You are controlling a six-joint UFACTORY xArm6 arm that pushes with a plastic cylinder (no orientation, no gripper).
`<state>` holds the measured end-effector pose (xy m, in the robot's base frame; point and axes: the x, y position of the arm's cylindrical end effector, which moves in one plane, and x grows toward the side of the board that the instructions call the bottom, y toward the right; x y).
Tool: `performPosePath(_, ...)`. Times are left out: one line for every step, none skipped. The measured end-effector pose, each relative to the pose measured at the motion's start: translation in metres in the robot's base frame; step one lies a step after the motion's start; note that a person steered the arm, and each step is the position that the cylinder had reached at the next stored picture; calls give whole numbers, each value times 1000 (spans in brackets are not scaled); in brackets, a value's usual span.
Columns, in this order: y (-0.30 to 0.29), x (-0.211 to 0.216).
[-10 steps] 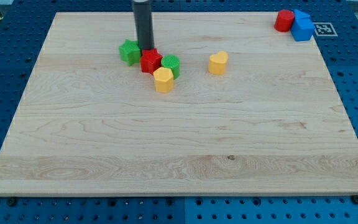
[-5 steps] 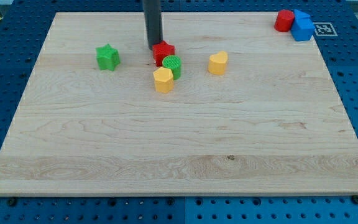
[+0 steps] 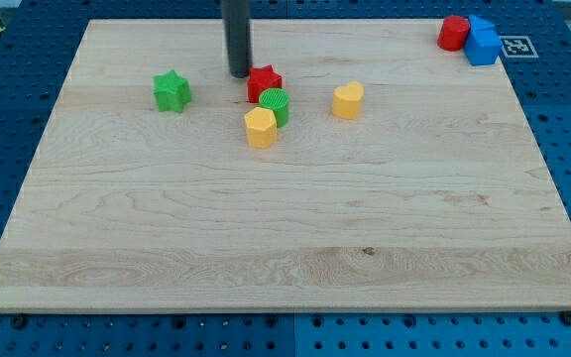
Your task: Push the red star into the group of blocks
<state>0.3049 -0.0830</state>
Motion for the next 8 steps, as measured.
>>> performPosePath(-17,14)
performPosePath(-13,35)
performPosePath(23,29)
performPosePath(82,-6)
performPosePath(84,-31)
performPosePath(50,-30)
performPosePath(36,1)
performPosePath(66,29)
